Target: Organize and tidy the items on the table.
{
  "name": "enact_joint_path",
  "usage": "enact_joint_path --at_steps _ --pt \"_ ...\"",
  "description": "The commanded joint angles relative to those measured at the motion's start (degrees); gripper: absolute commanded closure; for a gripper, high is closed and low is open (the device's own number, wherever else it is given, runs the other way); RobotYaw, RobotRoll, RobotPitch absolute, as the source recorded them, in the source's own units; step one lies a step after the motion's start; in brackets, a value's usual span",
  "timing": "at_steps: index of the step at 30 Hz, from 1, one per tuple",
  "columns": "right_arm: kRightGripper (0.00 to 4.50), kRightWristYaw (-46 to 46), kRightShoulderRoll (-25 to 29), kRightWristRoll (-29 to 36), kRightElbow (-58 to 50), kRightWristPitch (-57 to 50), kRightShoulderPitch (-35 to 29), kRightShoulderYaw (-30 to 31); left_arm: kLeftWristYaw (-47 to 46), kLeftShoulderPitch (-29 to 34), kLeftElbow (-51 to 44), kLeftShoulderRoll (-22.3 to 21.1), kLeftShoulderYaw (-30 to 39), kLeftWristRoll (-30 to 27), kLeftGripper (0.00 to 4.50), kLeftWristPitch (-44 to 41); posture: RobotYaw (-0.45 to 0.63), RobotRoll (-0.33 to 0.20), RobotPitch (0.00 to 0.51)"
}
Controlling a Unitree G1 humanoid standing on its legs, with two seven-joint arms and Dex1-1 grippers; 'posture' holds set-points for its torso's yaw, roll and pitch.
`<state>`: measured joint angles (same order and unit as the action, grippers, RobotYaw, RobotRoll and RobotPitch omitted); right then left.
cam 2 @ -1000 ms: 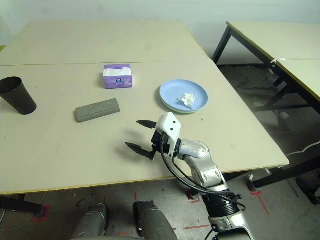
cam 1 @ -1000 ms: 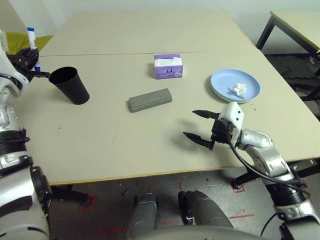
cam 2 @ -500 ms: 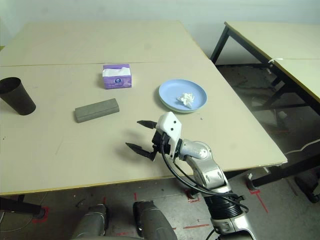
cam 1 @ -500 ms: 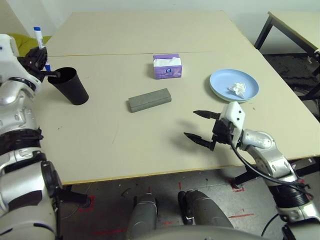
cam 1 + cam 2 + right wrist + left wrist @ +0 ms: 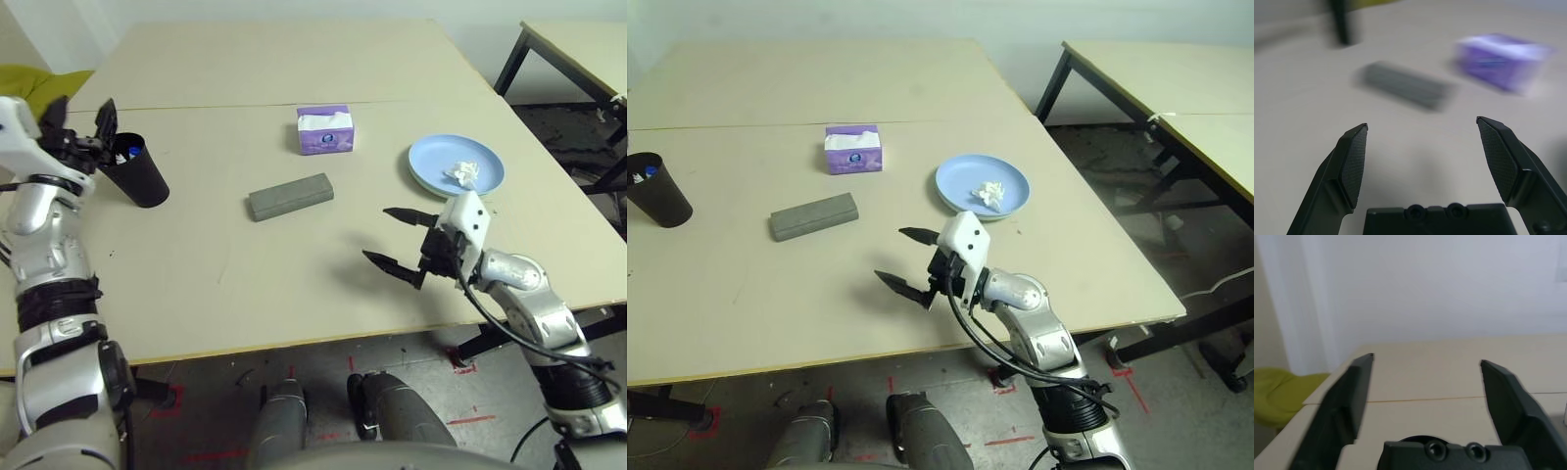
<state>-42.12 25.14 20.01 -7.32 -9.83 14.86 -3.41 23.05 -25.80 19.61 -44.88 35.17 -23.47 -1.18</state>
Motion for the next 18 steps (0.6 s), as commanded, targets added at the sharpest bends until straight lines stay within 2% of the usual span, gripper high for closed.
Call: enact_joint_path --at_steps 1,5,9,13,18 --pt "0.00 6.34 1.53 0.01 3.81 3.12 -0.76 -9.45 -2.63 9.74 -7.06 -0.73 9.08 -3.80 0.06 -8.20 -0.10 0.000 0.166" --pt "0.00 15.02 -0.59 -3.14 6.02 6.92 -5.46 -15.00 0.24 27.11 -16.89 2.14 14.17 -5.22 0.06 -13.06 -0.07 0.000 0.188" --pt "0.00 19.89 -2.08 -5.68 12.38 12.48 -6.86 -16.90 2.42 37.65 -26.04 6.34 13.19 -6.86 0.06 -15.64 -0.04 0.000 0.210" --pt "0.00 21.05 -3.20 -7.13 17.67 17.98 -7.98 -16.32 3.98 40.40 -28.18 8.19 10.63 -6.44 0.06 -15.98 -0.04 0.000 0.217" --pt "0.00 22.20 -4.30 -7.36 14.90 19.03 -11.77 -15.95 5.42 38.59 -26.88 7.45 6.86 -4.92 0.06 -15.17 -0.05 0.000 0.214"
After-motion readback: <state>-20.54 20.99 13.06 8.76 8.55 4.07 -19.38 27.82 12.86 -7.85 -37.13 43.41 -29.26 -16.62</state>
